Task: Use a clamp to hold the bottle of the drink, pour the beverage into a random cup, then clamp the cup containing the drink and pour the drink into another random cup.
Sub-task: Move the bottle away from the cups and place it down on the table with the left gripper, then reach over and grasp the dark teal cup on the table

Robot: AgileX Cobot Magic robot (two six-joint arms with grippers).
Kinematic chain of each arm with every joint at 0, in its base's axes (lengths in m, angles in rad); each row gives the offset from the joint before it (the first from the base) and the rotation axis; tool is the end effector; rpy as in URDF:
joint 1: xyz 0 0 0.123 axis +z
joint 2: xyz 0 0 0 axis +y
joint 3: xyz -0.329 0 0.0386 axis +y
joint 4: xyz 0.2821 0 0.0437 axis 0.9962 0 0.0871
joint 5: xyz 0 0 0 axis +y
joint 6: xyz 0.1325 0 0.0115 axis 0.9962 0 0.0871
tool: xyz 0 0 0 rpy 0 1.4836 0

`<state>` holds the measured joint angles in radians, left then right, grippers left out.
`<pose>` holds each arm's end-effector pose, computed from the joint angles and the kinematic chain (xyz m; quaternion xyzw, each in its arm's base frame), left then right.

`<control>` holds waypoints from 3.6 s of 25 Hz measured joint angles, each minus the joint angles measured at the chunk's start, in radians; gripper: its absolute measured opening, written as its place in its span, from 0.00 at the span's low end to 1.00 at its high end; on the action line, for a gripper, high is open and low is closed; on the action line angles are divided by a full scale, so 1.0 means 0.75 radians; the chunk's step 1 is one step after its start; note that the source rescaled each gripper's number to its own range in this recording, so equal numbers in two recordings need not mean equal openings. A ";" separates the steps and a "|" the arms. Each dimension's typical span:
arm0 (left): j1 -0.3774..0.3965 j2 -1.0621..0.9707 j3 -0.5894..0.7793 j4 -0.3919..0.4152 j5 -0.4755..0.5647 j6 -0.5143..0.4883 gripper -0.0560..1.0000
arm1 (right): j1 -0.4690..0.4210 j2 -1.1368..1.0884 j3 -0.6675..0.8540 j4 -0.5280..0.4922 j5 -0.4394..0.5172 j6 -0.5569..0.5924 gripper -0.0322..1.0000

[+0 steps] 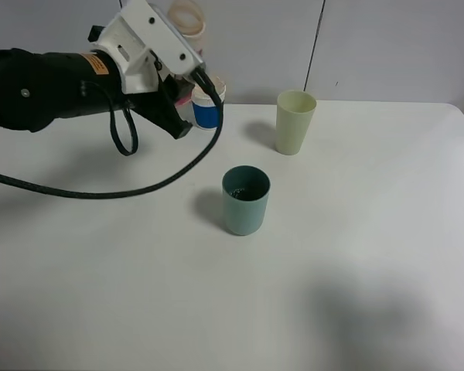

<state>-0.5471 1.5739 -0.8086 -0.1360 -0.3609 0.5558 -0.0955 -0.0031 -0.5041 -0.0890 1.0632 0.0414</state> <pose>0.3444 -0.2023 0.2461 0.3675 0.7226 -0.0153 0.5853 0.0135 -0.0117 0.2760 0.0601 0.8490 -0.0586 0.5216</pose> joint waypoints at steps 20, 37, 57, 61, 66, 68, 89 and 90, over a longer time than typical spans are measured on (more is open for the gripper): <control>0.693 -0.036 0.241 0.827 -0.359 -1.317 0.07 | 0.000 0.000 0.000 0.000 0.000 0.000 0.77; 0.838 0.323 0.346 1.042 -0.659 -1.144 0.07 | 0.000 0.000 0.000 0.000 0.000 0.000 0.77; 0.838 0.522 0.344 1.046 -0.817 -0.999 0.07 | 0.000 0.000 0.000 0.000 0.000 0.000 0.77; 0.838 0.581 0.343 1.046 -0.843 -0.996 0.07 | 0.000 0.000 0.000 0.000 0.000 0.000 0.77; 0.838 0.582 0.343 1.046 -0.851 -0.963 0.07 | 0.000 0.000 0.000 0.000 0.000 0.000 0.77; 0.838 0.582 0.343 1.046 -0.851 -0.963 0.07 | 0.000 0.000 0.000 0.000 0.000 0.000 0.77; 0.838 0.552 0.360 1.042 -0.845 -1.034 0.99 | 0.000 0.000 0.000 0.000 0.000 0.000 0.77; 0.838 0.530 0.367 1.042 -0.841 -1.035 0.99 | 0.000 0.000 0.000 0.000 0.000 0.000 0.77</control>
<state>0.0811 1.9711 -0.5332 0.6453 -0.9916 -0.2205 -0.0955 -0.0031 -0.5041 -0.0890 1.0632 0.0414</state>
